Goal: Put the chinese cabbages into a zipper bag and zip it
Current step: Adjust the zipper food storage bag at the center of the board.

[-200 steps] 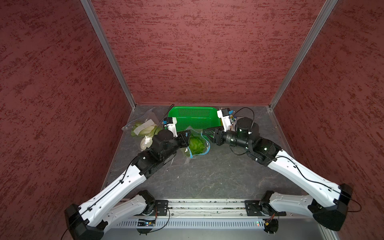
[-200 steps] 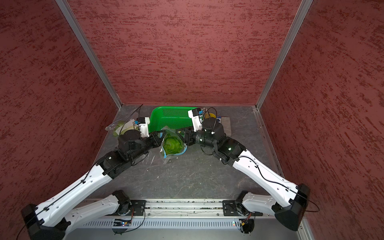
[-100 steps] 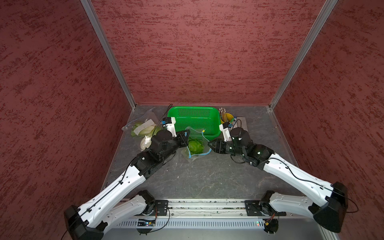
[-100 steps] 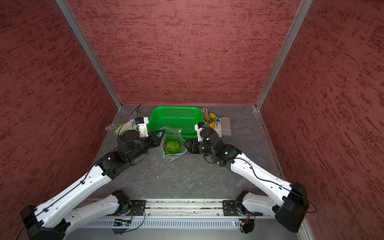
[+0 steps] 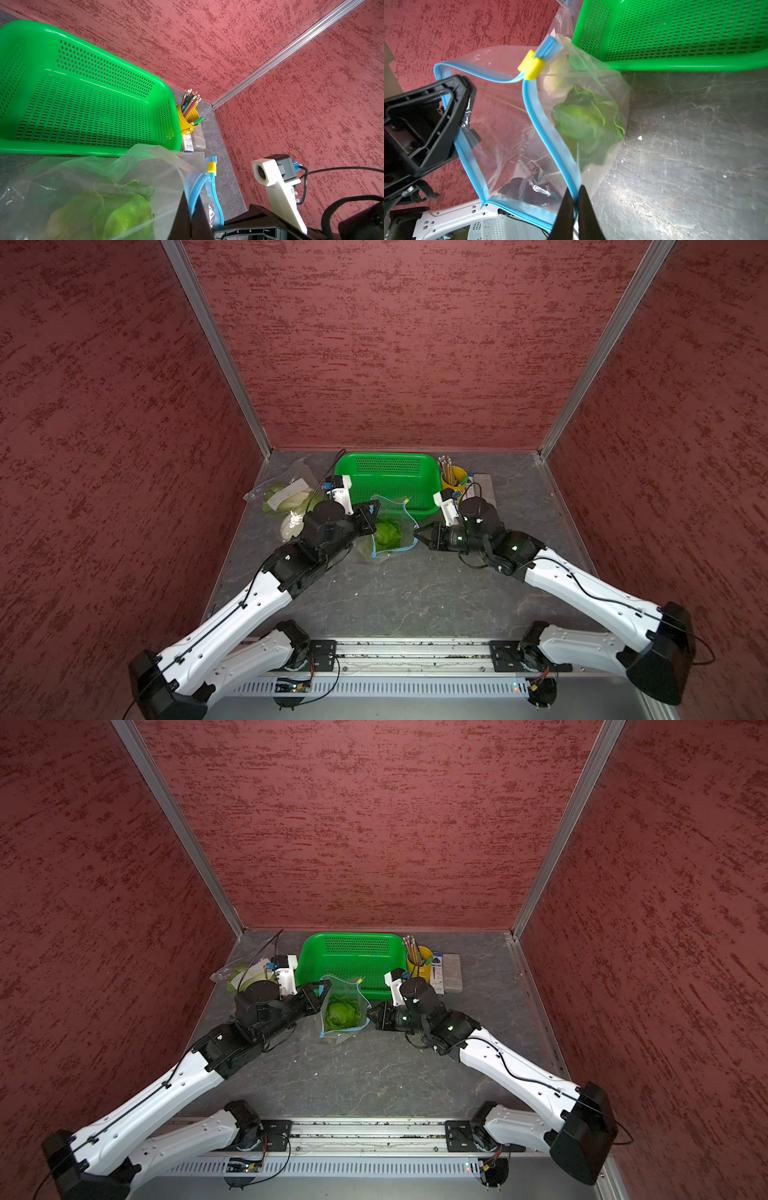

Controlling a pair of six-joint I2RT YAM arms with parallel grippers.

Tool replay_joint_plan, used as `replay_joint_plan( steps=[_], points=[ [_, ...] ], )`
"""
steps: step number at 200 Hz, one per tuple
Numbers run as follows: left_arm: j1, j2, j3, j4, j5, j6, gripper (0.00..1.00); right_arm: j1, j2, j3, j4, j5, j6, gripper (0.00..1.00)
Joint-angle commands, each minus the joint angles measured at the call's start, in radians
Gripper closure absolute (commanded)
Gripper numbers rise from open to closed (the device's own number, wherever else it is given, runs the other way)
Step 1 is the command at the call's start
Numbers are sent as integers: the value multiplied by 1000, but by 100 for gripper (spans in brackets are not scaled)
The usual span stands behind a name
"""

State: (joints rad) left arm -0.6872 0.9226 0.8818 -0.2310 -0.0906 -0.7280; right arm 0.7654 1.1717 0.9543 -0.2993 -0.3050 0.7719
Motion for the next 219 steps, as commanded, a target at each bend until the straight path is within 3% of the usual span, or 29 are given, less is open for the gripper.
replay_joint_plan(
  steps=[1,55,92,142,170,219],
  points=[
    [7,-7,17,1,-5,10,100,-3,3,52,19,-9,-44,97],
    [-14,-39,113,-151,-9,53,100,-3,65,301,-91,62,-196,98],
    [-54,-68,116,-177,-25,19,100,-3,160,487,-168,99,-307,97],
    [-90,-71,17,-30,-52,-85,100,-4,260,521,-160,99,-385,92],
    [-89,-19,-57,77,-69,-143,100,-4,276,509,-167,158,-398,88],
    [-77,22,-72,90,-90,-132,100,0,250,515,-225,219,-408,68]
  ],
)
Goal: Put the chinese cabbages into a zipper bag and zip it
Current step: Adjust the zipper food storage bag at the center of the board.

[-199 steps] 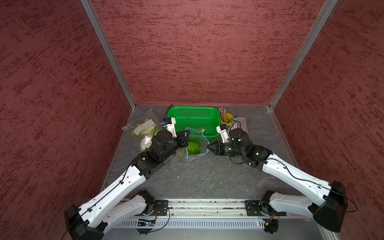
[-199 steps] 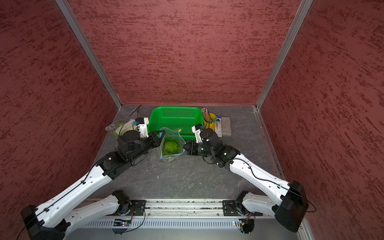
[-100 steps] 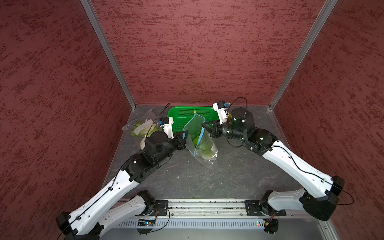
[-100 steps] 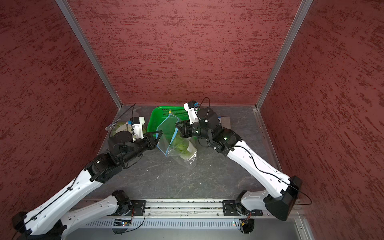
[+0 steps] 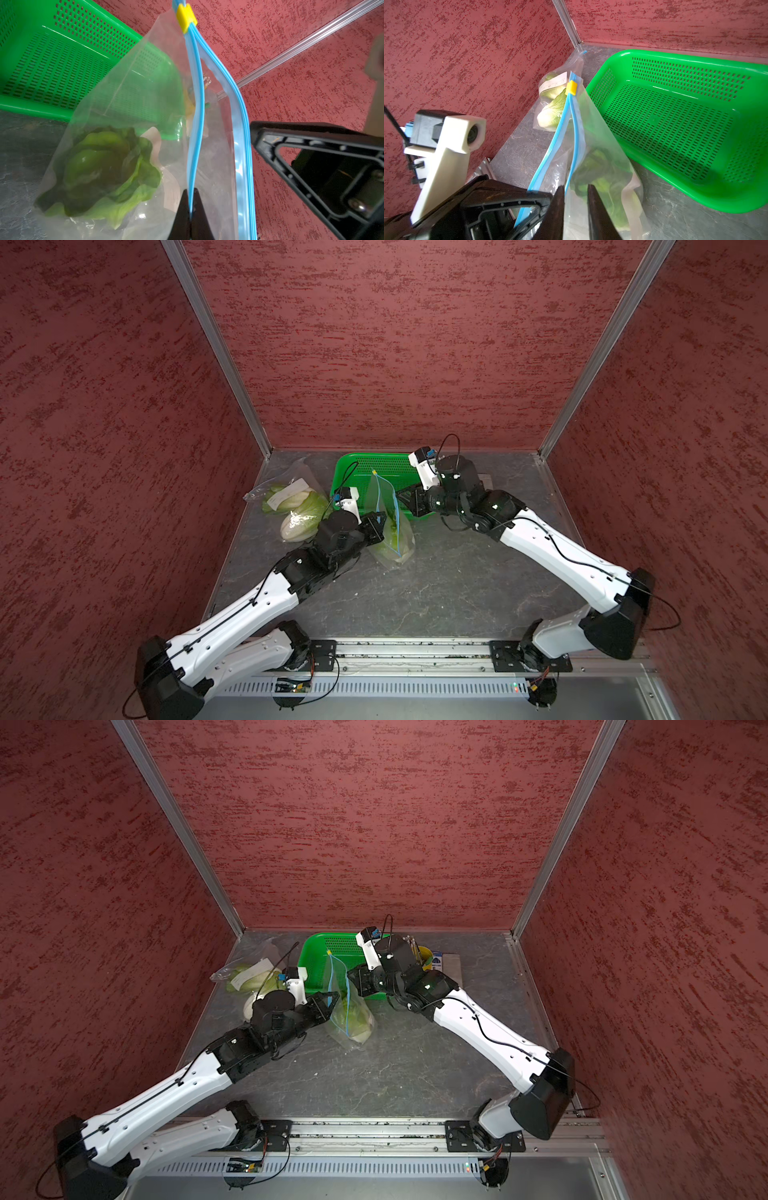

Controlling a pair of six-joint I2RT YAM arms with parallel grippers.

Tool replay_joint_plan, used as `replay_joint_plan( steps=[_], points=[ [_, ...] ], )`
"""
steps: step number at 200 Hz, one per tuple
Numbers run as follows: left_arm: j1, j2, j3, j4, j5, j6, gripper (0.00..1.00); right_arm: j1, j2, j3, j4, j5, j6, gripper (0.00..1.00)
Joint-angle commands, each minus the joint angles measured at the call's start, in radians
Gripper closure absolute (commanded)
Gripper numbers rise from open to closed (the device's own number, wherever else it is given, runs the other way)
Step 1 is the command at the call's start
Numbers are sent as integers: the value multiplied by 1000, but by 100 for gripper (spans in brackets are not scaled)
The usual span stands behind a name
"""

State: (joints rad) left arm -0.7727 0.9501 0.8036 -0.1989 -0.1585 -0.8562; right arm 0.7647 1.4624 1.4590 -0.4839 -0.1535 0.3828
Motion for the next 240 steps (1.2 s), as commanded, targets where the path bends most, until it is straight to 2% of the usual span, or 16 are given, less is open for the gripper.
replay_joint_plan(
  steps=[1,12,67,112,173,206,240],
  points=[
    [9,-4,6,58,-22,-3,100,2,-43,11,-41,70,-18,67],
    [15,-5,8,58,-21,-1,100,5,-57,14,-53,83,-12,61],
    [45,-6,17,64,-12,13,100,76,-105,13,-163,168,10,53],
    [56,0,42,64,-7,25,100,192,-144,-12,-219,250,50,48],
    [69,26,55,101,27,15,100,356,-175,-57,-226,353,128,43],
    [72,30,49,116,21,17,100,386,-161,-96,-225,400,179,42],
    [71,47,67,117,37,36,100,387,-148,-114,-168,441,160,43]
  ],
)
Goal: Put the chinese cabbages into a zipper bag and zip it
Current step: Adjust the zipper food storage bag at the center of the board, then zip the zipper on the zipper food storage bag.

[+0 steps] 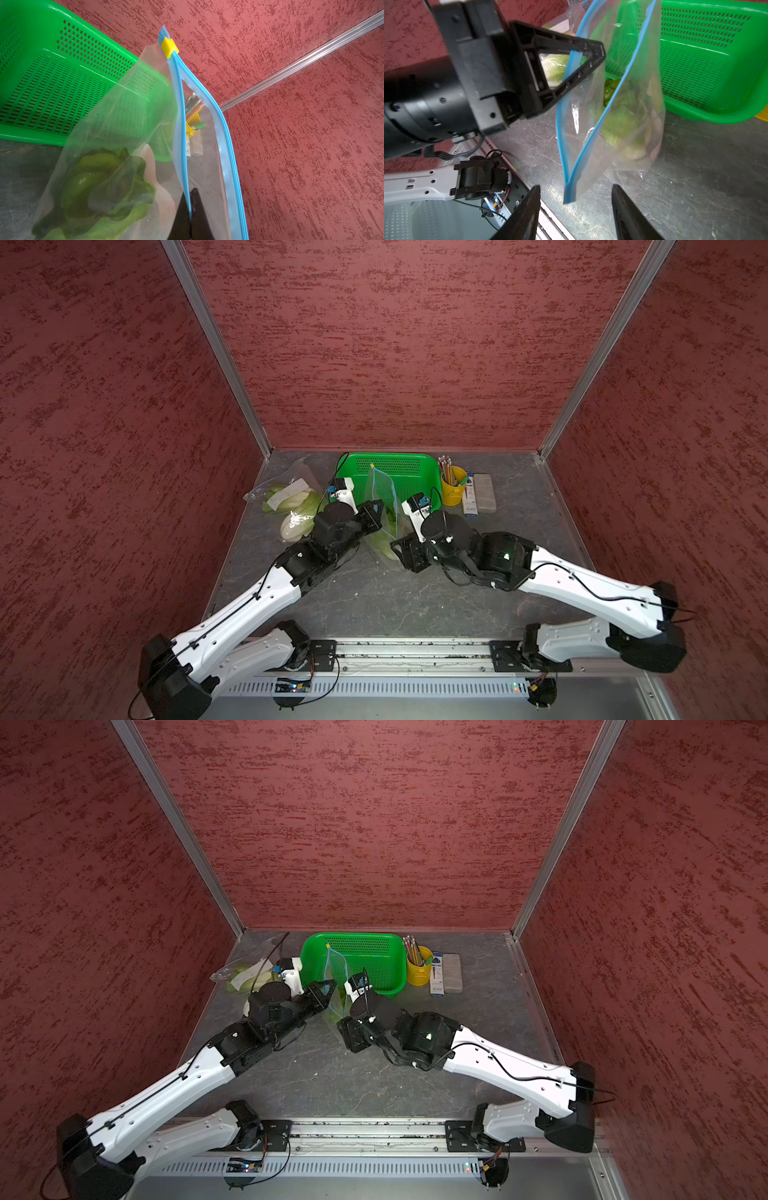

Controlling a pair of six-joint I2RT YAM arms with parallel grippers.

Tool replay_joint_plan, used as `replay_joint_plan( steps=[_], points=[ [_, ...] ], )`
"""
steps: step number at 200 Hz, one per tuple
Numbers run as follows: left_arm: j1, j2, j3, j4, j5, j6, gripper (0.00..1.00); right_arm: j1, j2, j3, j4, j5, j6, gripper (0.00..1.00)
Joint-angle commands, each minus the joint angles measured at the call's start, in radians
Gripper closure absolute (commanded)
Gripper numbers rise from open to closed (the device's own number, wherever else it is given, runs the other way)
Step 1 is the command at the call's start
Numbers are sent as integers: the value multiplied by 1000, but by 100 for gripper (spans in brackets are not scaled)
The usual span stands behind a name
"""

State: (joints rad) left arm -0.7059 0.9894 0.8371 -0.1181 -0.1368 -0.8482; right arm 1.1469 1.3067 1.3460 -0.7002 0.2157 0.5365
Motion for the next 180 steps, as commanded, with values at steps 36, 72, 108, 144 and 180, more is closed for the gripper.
replay_joint_plan(
  steps=[36,72,108,144,180],
  points=[
    [9,8,36,60,19,50,100,6,72,43,46,80,-30,48],
    [9,29,49,70,31,57,100,7,60,35,44,124,-28,58],
    [2,40,54,80,34,59,100,7,52,11,62,165,-62,69],
    [-6,37,46,76,24,71,100,7,12,-6,83,208,-88,79],
    [-10,42,35,94,16,80,100,7,-15,-32,100,213,-99,87]
  ],
)
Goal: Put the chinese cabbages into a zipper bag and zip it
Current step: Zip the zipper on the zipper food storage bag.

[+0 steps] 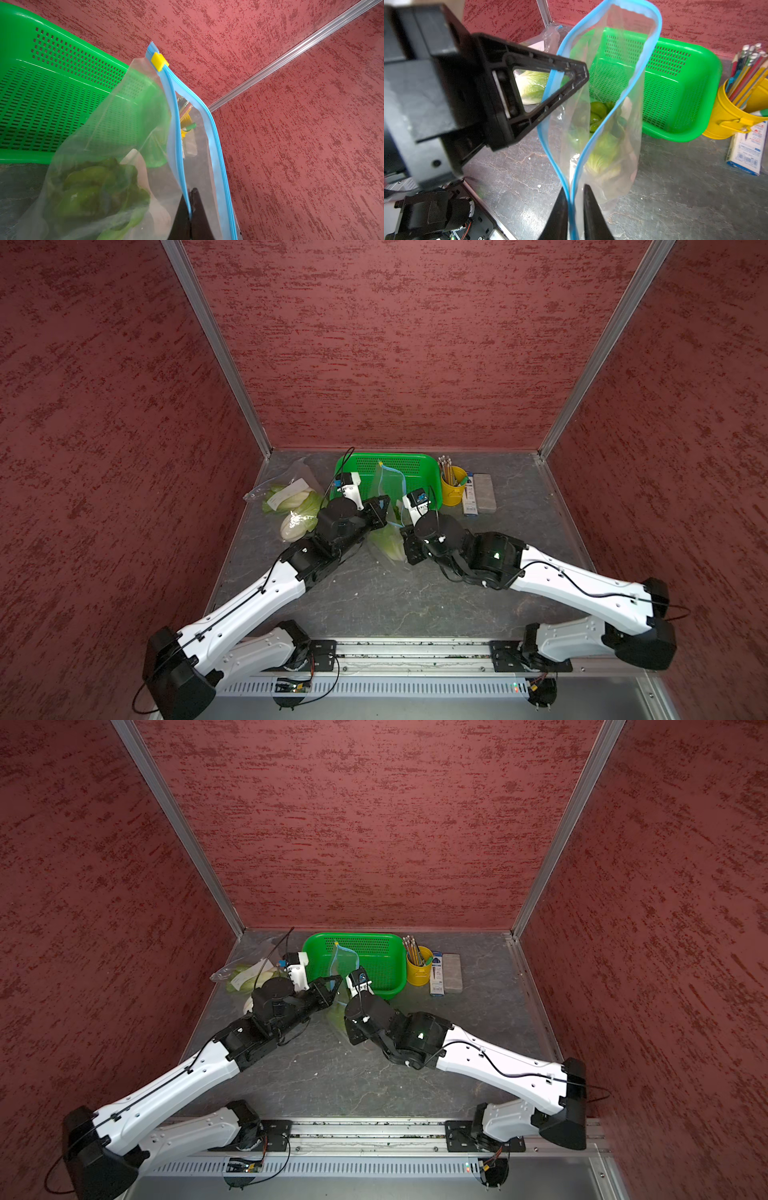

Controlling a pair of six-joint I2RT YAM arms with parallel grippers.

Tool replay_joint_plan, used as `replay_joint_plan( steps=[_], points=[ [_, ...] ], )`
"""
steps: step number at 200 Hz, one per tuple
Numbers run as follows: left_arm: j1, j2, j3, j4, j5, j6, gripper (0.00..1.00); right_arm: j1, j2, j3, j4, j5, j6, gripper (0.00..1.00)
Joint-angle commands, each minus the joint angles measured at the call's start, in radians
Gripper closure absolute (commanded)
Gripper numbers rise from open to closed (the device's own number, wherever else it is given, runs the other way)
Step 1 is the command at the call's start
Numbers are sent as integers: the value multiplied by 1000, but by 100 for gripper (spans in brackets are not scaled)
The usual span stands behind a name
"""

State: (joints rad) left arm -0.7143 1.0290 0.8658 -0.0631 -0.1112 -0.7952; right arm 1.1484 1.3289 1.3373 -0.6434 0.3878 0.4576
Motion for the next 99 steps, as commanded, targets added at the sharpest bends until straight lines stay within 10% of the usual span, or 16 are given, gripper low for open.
replay_joint_plan(
  steps=[1,28,99],
  points=[
    [-1,3,7,41,-9,29,100,5,-37,-25,45,40,-21,87],
    [-3,3,-7,70,-13,38,96,5,-54,-46,83,23,-34,93],
    [75,-81,42,-30,46,177,50,3,-84,-14,122,125,-165,95]
  ],
)
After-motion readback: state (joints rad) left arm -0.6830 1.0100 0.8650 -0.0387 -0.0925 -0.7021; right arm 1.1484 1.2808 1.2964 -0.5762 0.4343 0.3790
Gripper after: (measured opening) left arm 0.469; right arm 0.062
